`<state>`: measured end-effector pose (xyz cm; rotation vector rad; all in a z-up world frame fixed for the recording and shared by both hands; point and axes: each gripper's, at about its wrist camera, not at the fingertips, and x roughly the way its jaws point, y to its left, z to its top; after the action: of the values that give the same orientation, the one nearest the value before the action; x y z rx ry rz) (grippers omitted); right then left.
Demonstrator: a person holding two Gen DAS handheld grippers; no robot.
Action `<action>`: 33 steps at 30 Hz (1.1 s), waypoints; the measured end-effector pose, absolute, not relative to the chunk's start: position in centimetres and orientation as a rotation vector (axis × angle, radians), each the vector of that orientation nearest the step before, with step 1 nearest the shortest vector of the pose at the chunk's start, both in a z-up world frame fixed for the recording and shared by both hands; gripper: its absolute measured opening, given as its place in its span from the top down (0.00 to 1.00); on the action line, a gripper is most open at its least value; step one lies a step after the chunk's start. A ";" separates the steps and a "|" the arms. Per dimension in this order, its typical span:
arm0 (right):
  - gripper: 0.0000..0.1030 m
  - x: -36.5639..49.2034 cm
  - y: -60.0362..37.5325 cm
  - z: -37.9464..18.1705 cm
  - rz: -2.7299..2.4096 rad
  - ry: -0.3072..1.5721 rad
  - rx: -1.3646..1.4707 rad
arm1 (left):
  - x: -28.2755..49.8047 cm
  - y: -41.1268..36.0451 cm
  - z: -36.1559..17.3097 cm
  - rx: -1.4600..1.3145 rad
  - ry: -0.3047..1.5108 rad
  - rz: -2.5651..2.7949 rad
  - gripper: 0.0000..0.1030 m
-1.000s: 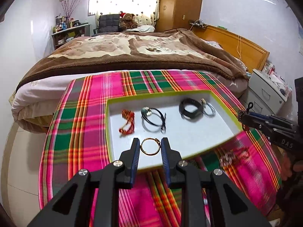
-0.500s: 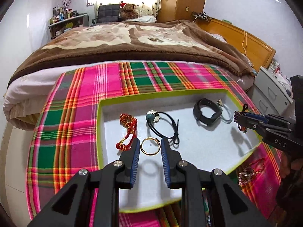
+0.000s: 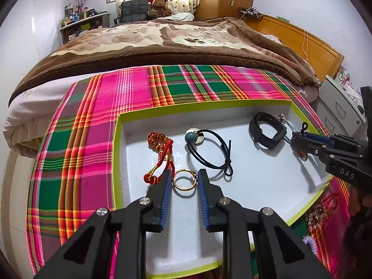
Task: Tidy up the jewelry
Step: 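Carry the ring and bead bracelet into the white box and open both grippers, then grasp the red tassel cord with the right gripper while the left gripper grasps the light blue coil hair tie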
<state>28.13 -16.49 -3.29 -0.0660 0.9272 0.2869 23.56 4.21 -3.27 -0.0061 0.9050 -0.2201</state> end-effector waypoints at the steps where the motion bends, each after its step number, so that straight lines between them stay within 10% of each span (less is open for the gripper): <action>1: 0.77 28.1 -16.5 -3.3 0.286 0.927 -0.070 | 23.6 4.3 -3.3 -0.006 0.906 -0.219 0.77; 33: 0.57 23.5 -17.6 0.5 0.319 0.816 0.016 | 18.2 3.5 1.0 -0.053 0.804 -0.277 0.55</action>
<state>23.51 -17.61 0.55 0.0156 0.8161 0.3194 18.24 3.47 1.04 -0.0526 0.8041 -0.2774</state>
